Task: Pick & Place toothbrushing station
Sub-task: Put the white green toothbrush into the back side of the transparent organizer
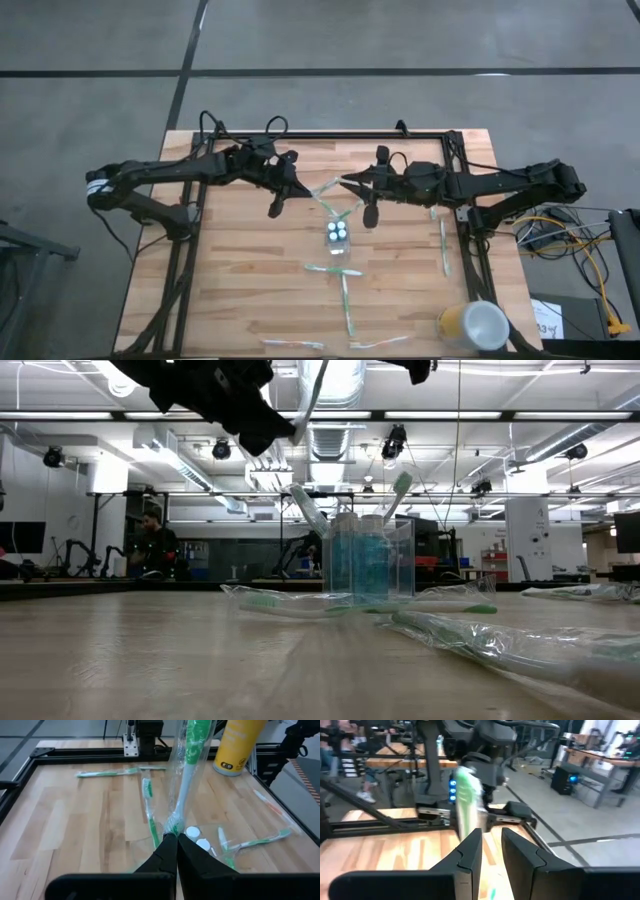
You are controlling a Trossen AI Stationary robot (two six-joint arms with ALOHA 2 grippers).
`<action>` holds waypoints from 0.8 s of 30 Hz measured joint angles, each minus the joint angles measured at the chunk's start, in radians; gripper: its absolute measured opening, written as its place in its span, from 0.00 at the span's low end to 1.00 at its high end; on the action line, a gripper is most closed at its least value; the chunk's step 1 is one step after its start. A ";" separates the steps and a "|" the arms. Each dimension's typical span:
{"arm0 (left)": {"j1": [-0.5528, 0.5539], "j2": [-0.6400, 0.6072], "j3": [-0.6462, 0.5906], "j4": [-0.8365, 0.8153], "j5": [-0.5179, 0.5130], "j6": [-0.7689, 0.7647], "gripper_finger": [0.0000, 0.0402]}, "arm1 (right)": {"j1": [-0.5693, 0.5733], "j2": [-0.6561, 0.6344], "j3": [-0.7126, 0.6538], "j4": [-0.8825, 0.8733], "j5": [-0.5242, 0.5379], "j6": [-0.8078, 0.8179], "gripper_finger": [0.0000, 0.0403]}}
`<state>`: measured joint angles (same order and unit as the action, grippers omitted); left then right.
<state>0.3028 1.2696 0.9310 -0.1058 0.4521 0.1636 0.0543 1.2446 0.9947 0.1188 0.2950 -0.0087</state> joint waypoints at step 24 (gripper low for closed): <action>-0.001 -0.002 0.000 0.001 0.000 -0.017 0.01 | 0.000 -0.001 0.000 0.063 -0.007 0.163 0.43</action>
<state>0.3019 1.2671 0.9310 -0.1043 0.4526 0.1463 0.0544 1.2438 0.9947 0.1815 0.2878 0.1546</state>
